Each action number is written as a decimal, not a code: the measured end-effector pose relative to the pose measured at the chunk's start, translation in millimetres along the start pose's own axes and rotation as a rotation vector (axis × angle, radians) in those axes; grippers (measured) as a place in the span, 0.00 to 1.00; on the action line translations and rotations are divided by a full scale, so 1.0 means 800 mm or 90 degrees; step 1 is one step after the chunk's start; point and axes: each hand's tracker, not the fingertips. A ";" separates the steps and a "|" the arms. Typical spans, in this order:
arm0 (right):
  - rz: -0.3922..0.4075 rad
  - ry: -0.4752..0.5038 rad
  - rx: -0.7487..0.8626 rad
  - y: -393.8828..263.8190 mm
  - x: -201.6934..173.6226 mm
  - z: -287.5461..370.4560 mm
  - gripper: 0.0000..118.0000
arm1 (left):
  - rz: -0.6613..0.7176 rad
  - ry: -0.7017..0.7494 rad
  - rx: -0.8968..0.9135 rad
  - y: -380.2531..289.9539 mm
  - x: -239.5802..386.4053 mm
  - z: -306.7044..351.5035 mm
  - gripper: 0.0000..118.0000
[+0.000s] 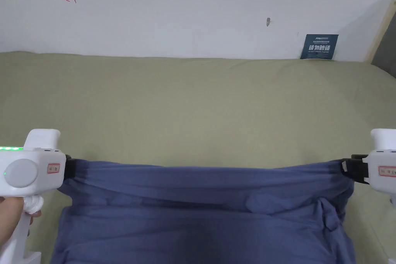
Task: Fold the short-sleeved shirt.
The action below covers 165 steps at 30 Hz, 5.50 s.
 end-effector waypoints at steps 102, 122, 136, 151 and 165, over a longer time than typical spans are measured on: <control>0.099 -0.055 0.305 -0.119 -0.262 0.034 0.00 | 0.357 -0.413 -0.277 -0.119 -0.094 -0.069 0.08; 0.079 -0.032 0.338 -0.118 -0.266 0.062 0.00 | 0.200 -0.256 -0.170 -0.058 -0.083 0.080 0.08; 0.068 -0.046 0.326 -0.126 -0.242 0.068 0.00 | -0.035 -0.246 -0.231 -0.057 0.190 -0.001 0.16; 0.059 -0.052 0.311 -0.130 -0.234 0.060 0.00 | 0.133 -0.400 -0.160 -0.066 0.106 0.003 0.00; 0.071 -0.051 0.284 -0.137 -0.235 0.046 0.00 | 0.213 -0.508 -0.318 -0.137 0.200 -0.112 0.00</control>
